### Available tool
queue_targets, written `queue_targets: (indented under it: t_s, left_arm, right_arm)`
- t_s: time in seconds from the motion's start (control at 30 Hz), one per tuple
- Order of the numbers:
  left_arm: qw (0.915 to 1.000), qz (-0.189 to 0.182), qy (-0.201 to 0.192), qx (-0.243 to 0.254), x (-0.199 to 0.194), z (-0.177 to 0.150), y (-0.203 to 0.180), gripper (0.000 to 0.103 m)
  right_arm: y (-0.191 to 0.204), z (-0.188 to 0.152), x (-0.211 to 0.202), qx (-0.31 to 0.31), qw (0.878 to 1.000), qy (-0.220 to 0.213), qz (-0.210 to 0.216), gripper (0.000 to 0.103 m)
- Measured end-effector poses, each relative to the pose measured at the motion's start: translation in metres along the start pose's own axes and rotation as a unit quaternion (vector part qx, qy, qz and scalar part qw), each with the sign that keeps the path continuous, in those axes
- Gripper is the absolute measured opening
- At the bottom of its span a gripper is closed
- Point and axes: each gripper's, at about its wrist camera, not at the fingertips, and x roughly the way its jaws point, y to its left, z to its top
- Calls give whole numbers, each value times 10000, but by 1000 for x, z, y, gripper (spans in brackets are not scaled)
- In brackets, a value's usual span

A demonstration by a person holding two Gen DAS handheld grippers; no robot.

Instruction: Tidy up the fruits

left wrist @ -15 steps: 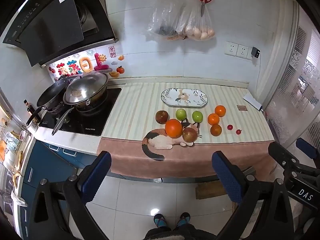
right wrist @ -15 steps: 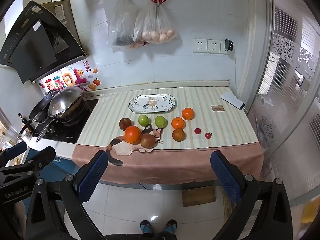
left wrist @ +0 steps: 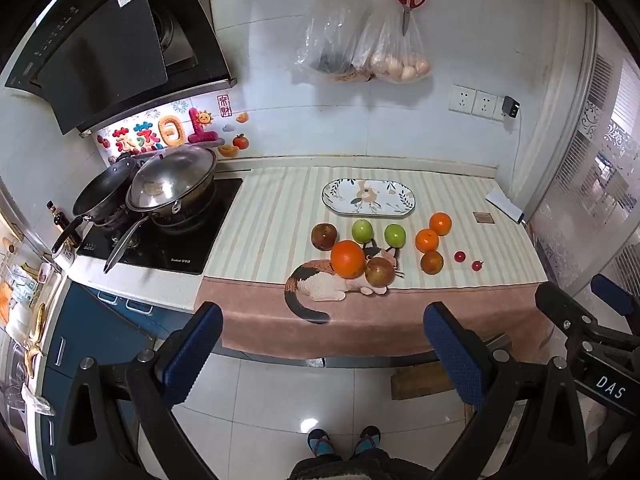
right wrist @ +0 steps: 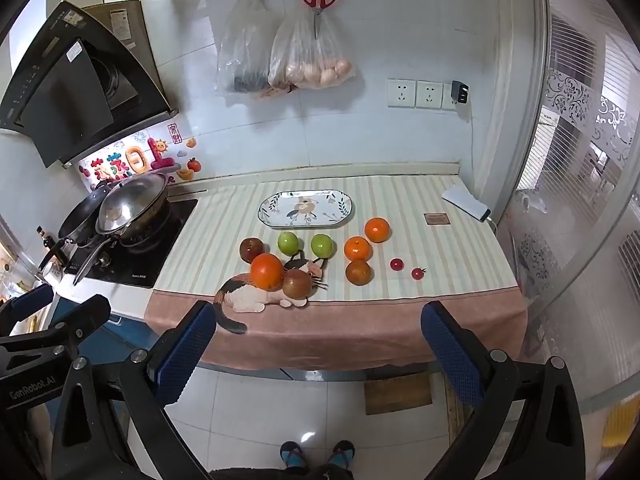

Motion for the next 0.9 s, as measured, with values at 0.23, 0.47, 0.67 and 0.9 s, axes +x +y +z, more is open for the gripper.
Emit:
queue_targets:
  t_s: [0.23, 0.47, 0.67, 0.9]
  left_arm:
    - [10000, -25, -34, 6, -2, 5, 2, 103]
    - [10000, -39, -91, -3, -4, 7, 4, 103]
    - [10000, -44, -87, 7, -5, 7, 4, 103]
    - [10000, -54, -72, 3, -4, 7, 4, 103]
  right_arm:
    - [-1, 1, 0, -10, 10000, -23, -11, 103]
    - [0, 3, -1, 0, 10000, -78, 19, 103]
    - [-1, 1, -2, -12, 10000, -81, 35, 103]
    - [0, 3, -1, -6, 10000, -53, 26, 103]
